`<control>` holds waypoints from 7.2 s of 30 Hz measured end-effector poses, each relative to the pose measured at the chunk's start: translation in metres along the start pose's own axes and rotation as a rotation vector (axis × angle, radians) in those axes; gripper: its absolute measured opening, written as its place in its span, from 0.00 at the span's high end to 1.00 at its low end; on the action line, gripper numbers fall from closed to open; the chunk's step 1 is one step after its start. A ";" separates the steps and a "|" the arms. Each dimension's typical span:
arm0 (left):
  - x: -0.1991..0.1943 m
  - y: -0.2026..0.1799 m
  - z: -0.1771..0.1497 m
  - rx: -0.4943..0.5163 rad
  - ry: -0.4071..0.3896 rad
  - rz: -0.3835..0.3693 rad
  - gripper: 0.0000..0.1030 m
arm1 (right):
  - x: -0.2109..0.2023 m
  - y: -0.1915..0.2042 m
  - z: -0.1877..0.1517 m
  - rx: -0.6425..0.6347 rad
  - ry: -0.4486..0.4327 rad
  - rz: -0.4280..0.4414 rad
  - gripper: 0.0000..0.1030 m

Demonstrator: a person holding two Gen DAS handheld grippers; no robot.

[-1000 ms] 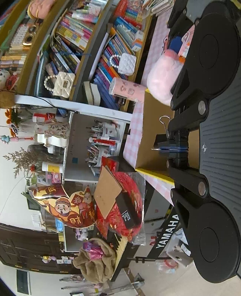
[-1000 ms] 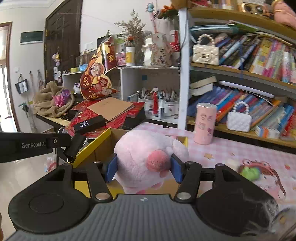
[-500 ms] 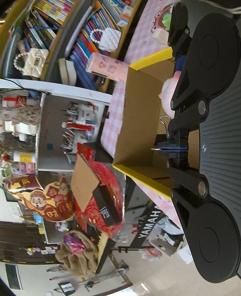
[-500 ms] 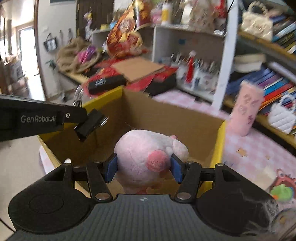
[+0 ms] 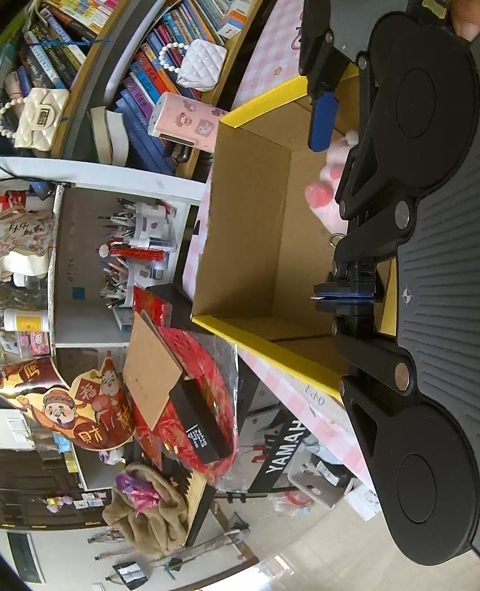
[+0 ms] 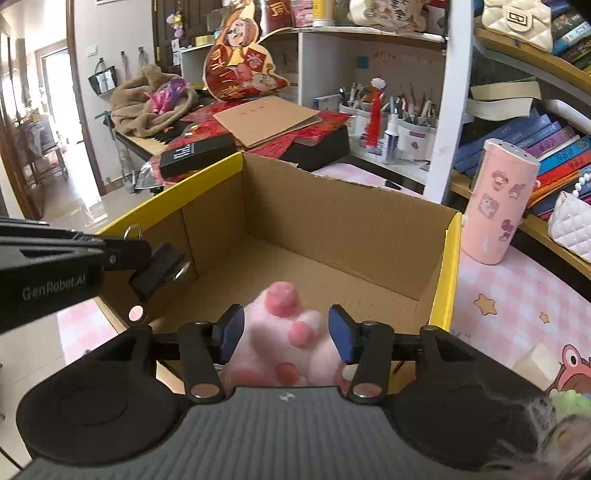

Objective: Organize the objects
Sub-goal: 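Carry the pig into the yellow box with the right tool, then open the right tool to drop the pig while the left tool releases the clip, then move the left tool back to the toys and grasp the toy car, then lift the toy car with the left tool while the right tool grasps the blue packet, then carry the toy car and blue packet toward the yellow box with both tools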

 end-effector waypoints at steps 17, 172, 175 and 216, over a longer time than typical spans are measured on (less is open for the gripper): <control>-0.057 -0.001 0.008 -0.031 -0.126 -0.046 0.67 | -0.075 -0.011 0.001 0.033 -0.196 -0.136 0.27; -0.078 -0.087 -0.100 -0.108 0.127 -0.016 0.54 | -0.107 -0.116 -0.140 0.337 0.013 -0.154 0.78; -0.081 -0.087 -0.099 -0.107 0.115 -0.051 0.54 | -0.125 -0.107 -0.141 0.349 0.008 -0.163 0.78; -0.155 0.070 -0.125 -0.079 0.023 -0.266 0.54 | -0.188 0.116 -0.149 0.304 -0.019 -0.277 0.78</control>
Point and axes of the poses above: each gripper's, at about its wrist camera, not at the fingertips, and x roughly the way its jaws point, y to its left, z to its top, the point moved 5 cm from there along x, roughly the way its jaws point, and after that the axes turned 2 degrees about -y, right-handed, at the moved point
